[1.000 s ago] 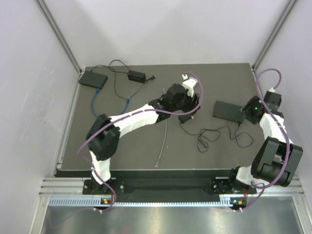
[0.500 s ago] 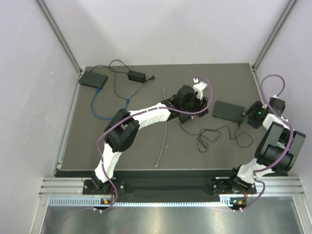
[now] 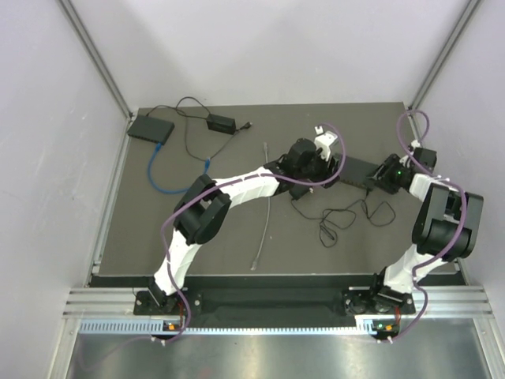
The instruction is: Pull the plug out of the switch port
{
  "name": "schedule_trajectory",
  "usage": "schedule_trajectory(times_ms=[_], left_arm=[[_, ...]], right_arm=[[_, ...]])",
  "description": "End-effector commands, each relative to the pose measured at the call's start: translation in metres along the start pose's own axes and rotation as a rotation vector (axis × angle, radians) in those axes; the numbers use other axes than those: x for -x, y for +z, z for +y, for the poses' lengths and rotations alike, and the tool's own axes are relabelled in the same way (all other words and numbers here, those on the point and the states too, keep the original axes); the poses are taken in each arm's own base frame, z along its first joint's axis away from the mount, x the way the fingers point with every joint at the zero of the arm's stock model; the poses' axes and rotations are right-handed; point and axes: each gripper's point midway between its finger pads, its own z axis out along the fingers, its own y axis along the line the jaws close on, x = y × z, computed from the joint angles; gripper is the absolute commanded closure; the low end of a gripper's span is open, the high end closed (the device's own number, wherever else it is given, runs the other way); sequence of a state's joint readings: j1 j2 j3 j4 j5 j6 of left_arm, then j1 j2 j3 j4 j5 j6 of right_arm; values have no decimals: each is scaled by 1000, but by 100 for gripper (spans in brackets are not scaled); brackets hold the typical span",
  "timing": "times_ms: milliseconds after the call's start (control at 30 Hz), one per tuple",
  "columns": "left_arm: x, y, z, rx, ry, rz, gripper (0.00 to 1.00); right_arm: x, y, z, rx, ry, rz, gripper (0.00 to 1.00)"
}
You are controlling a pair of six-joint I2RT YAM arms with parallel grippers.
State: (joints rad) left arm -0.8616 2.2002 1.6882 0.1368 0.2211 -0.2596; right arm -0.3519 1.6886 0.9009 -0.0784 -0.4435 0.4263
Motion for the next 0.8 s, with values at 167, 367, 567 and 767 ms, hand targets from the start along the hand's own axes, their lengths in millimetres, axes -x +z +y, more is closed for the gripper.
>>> schedule_trajectory(times_ms=[167, 367, 567, 767], left_arm=[[26, 29, 1, -54, 129, -151, 41], [28, 55, 5, -79, 153, -202, 41], [35, 63, 6, -77, 166, -227, 41], [34, 66, 3, -106, 178, -228, 41]], right_arm=[[7, -25, 14, -97, -93, -90, 56], [-16, -20, 29, -84, -104, -120, 61], [-23, -5, 24, -175, -109, -102, 69], [-28, -6, 18, -216, -121, -115, 71]])
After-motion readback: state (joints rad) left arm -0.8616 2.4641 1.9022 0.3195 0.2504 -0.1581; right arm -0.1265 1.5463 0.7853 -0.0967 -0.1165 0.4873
